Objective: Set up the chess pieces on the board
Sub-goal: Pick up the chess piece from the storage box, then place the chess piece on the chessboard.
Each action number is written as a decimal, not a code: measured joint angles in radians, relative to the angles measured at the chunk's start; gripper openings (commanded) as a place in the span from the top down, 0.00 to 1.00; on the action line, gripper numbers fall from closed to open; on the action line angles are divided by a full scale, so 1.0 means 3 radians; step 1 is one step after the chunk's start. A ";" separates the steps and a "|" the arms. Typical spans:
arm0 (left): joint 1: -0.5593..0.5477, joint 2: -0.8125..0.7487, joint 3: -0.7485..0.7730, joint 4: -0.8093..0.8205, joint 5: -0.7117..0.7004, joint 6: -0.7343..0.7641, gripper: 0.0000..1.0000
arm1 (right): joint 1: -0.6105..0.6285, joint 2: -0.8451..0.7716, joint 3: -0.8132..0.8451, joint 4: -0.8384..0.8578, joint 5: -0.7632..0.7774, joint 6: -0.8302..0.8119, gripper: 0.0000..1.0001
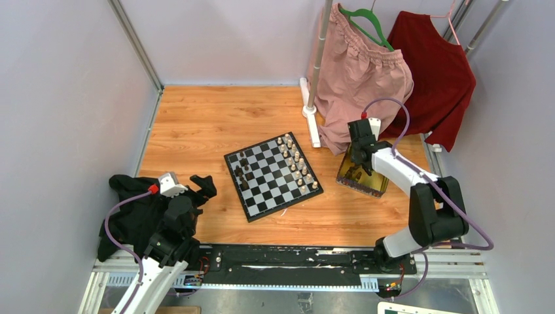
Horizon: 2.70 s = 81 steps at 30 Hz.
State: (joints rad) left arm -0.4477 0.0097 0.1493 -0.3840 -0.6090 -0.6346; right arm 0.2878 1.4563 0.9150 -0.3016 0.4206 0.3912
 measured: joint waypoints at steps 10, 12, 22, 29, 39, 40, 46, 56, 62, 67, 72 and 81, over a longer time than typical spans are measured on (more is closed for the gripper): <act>0.0000 0.0000 0.0000 0.0006 0.0001 0.0000 0.00 | -0.0095 0.0289 0.0013 0.0064 -0.0106 0.0043 0.69; 0.0000 0.0000 -0.0001 0.0006 0.0001 0.0000 0.00 | -0.0121 0.0318 0.0014 0.0081 -0.0117 0.0043 0.69; 0.0000 0.0000 -0.0001 0.0013 0.0001 0.0000 0.00 | -0.0186 0.0440 0.0027 0.0170 -0.0195 0.0042 0.71; 0.0000 0.0000 -0.0001 0.0019 0.0001 0.0001 0.00 | -0.0224 0.0488 0.0058 0.0184 -0.0245 0.0031 0.81; 0.0000 0.0000 -0.0001 0.0027 0.0006 0.0001 0.00 | -0.0243 0.0493 0.0064 0.0183 -0.0284 0.0001 1.00; 0.0000 0.0000 -0.0001 0.0027 0.0008 0.0001 0.00 | -0.0243 0.0488 0.0064 0.0182 -0.0292 -0.0009 1.00; 0.0000 0.0000 -0.0001 0.0027 0.0010 0.0001 0.00 | -0.0248 0.0397 0.0064 0.0149 -0.0361 -0.0066 1.00; 0.0000 0.0000 -0.0001 0.0027 0.0010 0.0001 0.00 | -0.0117 -0.0094 0.0080 0.0050 -0.0420 -0.0202 1.00; 0.0000 0.0000 -0.0001 0.0027 0.0010 0.0001 0.00 | 0.0289 -0.0173 0.0395 -0.0172 -0.0493 -0.0383 1.00; 0.0000 0.0000 -0.0001 0.0027 0.0009 0.0000 0.00 | 0.0776 -0.0122 0.0861 -0.0346 -0.0546 -0.0532 1.00; 0.0000 0.0000 -0.0001 0.0027 0.0009 0.0000 0.00 | 0.1226 0.0200 0.1358 -0.0469 -0.0623 -0.0671 1.00; 0.0000 0.0000 -0.0001 0.0027 0.0009 0.0000 0.00 | 0.1816 0.1194 0.2185 -0.0765 -0.0841 -0.0895 1.00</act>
State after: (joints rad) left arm -0.4477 0.0097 0.1490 -0.3759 -0.6064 -0.6346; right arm 0.8326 1.8145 1.5703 -0.5312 0.1684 0.1226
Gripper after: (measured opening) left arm 0.997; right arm 0.165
